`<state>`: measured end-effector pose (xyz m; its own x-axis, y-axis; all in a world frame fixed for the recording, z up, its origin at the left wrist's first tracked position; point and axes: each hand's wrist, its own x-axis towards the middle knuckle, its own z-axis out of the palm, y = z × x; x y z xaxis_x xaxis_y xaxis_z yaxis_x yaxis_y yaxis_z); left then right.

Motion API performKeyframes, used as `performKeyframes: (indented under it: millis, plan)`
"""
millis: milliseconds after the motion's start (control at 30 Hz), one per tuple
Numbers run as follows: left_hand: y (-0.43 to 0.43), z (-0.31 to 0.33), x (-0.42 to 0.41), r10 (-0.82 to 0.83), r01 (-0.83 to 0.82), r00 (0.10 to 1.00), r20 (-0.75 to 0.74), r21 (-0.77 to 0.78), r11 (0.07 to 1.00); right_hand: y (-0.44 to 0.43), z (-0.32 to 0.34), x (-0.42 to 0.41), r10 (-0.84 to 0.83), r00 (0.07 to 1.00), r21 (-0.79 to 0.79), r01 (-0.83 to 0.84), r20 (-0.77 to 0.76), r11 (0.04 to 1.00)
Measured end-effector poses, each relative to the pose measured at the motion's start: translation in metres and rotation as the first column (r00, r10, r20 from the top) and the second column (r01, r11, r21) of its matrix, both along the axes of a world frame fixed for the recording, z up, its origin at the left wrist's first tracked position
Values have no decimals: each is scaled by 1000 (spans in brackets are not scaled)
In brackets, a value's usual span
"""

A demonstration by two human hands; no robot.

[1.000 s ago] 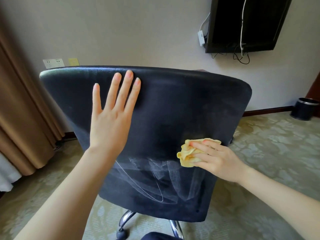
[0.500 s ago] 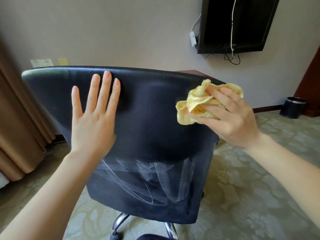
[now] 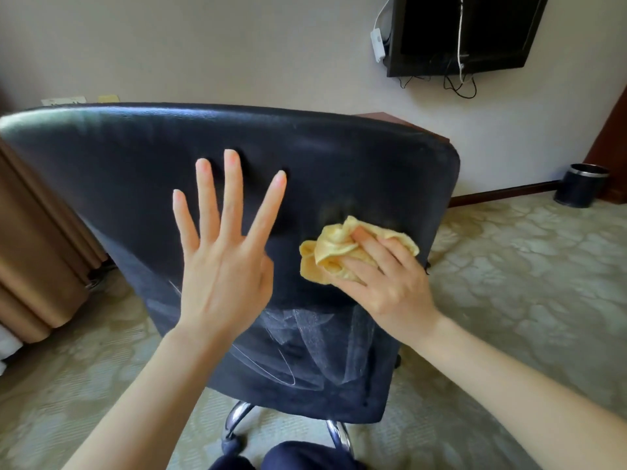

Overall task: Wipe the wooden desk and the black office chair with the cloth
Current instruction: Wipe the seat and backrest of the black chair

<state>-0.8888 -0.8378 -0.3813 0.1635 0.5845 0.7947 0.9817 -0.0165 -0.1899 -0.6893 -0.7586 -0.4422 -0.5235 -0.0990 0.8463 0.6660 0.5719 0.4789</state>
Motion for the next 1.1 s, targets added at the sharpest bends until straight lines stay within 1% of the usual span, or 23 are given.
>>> performKeyframes:
  millis: [67, 133, 267, 367, 467, 567, 667, 733, 833, 900, 1000, 1067, 1100]
  plan:
    - [2, -1, 5, -2, 3, 999, 38, -32, 999, 3, -30, 8, 2, 997, -77, 4, 71, 997]
    - [5, -1, 8, -5, 7, 999, 42, -53, 999, 6, -55, 18, 0, 985, -141, 25, 171, 990]
    - [7, -2, 12, -21, 25, 998, 55, -79, 997, 8, -87, 46, 44, 903, -190, 43, 428, 981]
    - [8, -3, 16, -18, 22, 998, 52, -79, 997, 13, -85, 65, 98, 842, -194, 9, 531, 981]
    - [9, -3, 18, -5, 8, 999, 39, -74, 997, 22, -64, 78, 129, 823, -179, -34, 553, 983]
    - [10, -3, 20, -1, 3, 1000, 24, -75, 997, 28, -35, 90, 106, 852, -129, -45, 513, 991]
    - [10, -2, 22, -5, 7, 1000, 23, -78, 997, 33, -2, 100, 66, 910, -48, -50, 410, 998]
    - [10, -2, 24, -4, 6, 1000, 24, -78, 997, 37, 25, 103, 34, 940, 31, -47, 339, 998]
    - [10, -1, 27, -10, 12, 999, 31, -76, 997, 38, 60, 105, -37, 967, 191, -13, 253, 982]
    - [10, -1, 28, -11, 13, 999, 30, -73, 997, 38, 74, 104, -44, 984, 243, 1, 172, 970]
    - [11, -1, 27, -12, 14, 999, 30, -72, 997, 35, 75, 96, -38, 999, 229, 31, 27, 973]
    - [12, -2, 26, -14, 16, 999, 31, -70, 997, 30, 59, 87, -49, 996, 176, 61, -68, 983]
    - [13, -3, 26, -14, 17, 999, 35, -70, 997, 28, 46, 82, -61, 994, 143, 73, -90, 987]
